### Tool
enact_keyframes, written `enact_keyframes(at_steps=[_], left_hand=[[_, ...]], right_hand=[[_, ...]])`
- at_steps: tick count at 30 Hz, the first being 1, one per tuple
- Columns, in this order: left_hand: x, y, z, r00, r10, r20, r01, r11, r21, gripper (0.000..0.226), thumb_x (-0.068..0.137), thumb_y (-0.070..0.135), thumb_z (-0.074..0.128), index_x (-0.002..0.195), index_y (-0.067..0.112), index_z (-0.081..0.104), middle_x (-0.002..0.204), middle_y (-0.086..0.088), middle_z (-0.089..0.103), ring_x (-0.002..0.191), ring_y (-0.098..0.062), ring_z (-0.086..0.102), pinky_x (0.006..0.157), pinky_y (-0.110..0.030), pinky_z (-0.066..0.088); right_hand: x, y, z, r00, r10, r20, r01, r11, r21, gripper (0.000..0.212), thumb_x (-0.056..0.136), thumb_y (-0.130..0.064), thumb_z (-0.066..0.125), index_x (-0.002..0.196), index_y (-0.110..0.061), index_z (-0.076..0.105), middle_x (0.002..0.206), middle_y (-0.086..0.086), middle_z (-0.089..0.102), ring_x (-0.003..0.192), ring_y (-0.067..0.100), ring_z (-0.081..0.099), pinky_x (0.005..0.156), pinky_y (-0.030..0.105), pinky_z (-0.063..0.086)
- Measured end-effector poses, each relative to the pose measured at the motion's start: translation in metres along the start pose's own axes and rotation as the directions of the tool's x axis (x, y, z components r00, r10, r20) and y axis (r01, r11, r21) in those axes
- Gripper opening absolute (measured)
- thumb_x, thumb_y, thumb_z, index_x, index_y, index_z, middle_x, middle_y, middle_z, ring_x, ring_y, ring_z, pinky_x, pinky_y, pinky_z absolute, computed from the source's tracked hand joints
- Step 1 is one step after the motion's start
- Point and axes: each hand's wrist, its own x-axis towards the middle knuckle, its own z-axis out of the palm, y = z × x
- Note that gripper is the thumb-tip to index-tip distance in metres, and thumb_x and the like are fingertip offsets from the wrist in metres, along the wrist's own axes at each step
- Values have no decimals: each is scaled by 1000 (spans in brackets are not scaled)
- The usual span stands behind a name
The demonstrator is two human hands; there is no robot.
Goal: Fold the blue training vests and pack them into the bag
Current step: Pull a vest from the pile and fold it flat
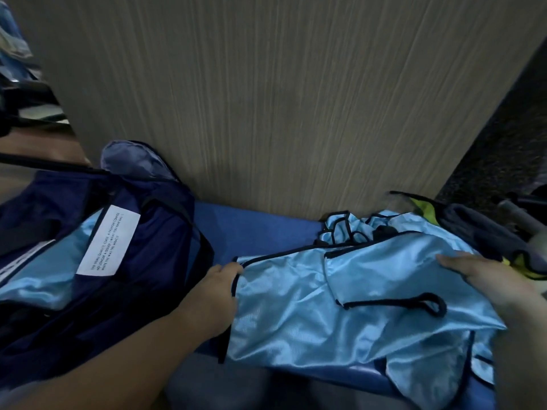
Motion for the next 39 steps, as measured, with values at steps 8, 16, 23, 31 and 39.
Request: enact_keyframes(at_steps=[8, 16, 23, 31, 39], left_hand=[[-6, 15, 0, 983, 182, -32, -151, 887, 436, 58, 96, 43, 43, 149, 27, 23, 155, 8, 16, 139, -18, 19, 112, -35, 24], [21, 9, -3, 993, -106, 49, 117, 887, -446, 96, 63, 95, 41, 126, 24, 55, 133, 0, 55, 117, -20, 53, 107, -36, 38], [10, 15, -23, 991, -134, 23, 116, 747, -655, 89, 75, 85, 23, 144, 29, 35, 139, 12, 40, 128, -11, 41, 109, -30, 27], [21, 1, 2, 999, 19, 44, -16, 998, -67, 54, 100, 38, 48, 149, 25, 29, 161, 3, 15, 147, -15, 11, 117, -28, 12], [19, 9, 26, 917, 374, -141, -328, 906, 267, 69, 90, 60, 16, 153, 33, 17, 158, 17, -7, 146, -7, -13, 119, -32, -9]], right_hand=[[-39, -47, 97, 991, -126, 45, 116, 978, 176, 27, 90, -16, 62, 113, -3, 66, 89, 19, 73, 68, 30, 71, 60, 36, 60], [-50, -38, 218, 923, -202, 328, 260, 955, -142, 34, 97, -12, 55, 129, -17, 60, 95, 7, 74, 79, 25, 71, 74, 34, 57], [-58, 5, 293, 785, -174, 594, 537, 670, -513, 70, 92, -33, 63, 151, -24, 26, 123, 0, 61, 102, 16, 62, 81, 24, 49], [-52, 5, 262, 683, -63, 728, 602, 612, -513, 31, 86, -38, 72, 113, -24, 66, 95, -12, 67, 83, -1, 61, 77, 19, 51], [-6, 11, 198, 882, -425, 205, 438, 573, -693, 16, 89, -19, 61, 100, -31, 60, 102, -11, 53, 86, 4, 57, 79, 23, 49]])
